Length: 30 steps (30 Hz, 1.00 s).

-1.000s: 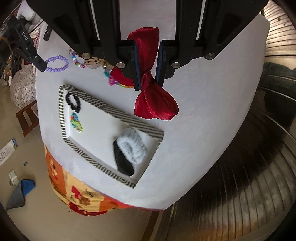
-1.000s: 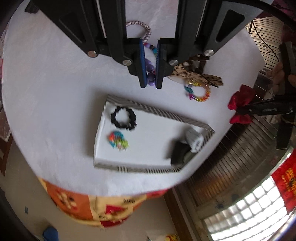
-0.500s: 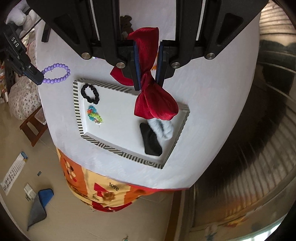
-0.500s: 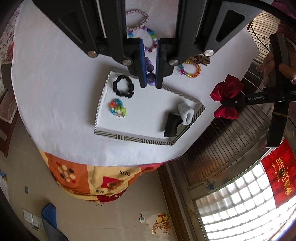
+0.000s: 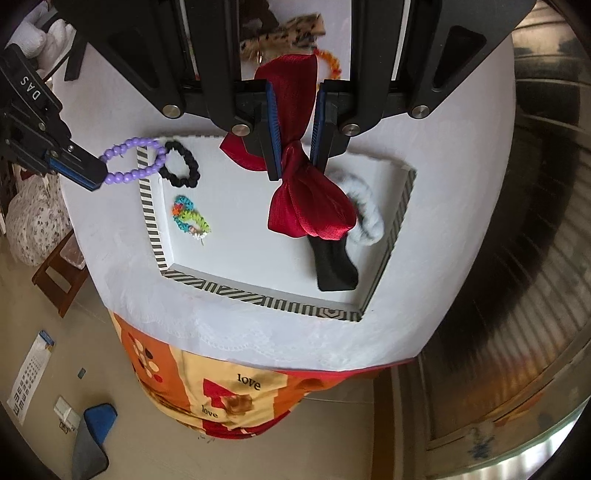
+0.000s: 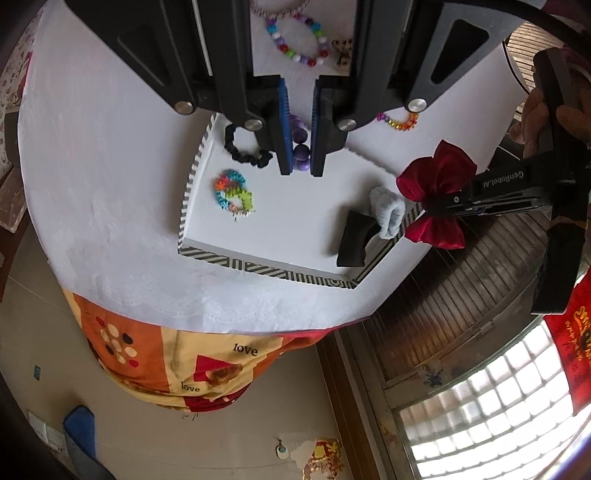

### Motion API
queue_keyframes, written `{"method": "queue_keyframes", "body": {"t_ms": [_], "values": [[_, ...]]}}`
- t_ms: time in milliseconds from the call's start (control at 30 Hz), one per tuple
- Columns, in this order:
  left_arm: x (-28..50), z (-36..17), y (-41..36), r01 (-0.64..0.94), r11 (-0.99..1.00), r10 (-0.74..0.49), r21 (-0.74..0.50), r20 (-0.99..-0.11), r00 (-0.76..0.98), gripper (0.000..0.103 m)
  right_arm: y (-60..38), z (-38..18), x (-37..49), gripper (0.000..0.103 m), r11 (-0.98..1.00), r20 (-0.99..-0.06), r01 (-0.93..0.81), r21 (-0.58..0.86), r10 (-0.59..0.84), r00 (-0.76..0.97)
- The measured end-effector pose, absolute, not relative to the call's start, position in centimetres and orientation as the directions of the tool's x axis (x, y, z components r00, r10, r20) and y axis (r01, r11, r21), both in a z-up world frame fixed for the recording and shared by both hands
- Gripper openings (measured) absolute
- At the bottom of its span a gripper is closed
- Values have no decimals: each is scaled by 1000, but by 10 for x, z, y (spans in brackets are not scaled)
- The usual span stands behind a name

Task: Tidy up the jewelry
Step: 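Carry the red bow and purple bracelet into the tray and open both tools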

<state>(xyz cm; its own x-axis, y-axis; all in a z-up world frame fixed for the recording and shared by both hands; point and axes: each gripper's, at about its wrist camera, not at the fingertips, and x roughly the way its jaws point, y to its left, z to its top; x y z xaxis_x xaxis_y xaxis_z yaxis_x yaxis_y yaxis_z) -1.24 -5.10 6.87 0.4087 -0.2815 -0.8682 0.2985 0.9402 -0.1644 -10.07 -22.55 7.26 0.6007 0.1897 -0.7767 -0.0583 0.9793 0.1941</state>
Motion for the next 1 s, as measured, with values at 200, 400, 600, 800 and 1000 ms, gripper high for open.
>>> {"method": "queue_keyframes", "body": {"t_ms": [200,400,600,800,1000], "values": [[16,49,-67,302,939,-277,-167,-887,371,0,-238,59,-56,9,977,-791,-45,206,194,580],[40,24,-80,283,943,-265,-173,-907,327,0,-257,43,-3,9,981,-803,-12,195,167,572],[59,1,-85,260,950,-247,-171,-924,293,0,-289,16,46,10,973,-812,60,224,152,563],[70,-16,-83,233,959,-227,-164,-934,278,0,-321,-24,72,10,970,-859,153,192,90,505],[71,-22,-84,229,960,-221,-159,-935,277,0,-325,-43,71,10,975,-876,161,154,59,479]]}}
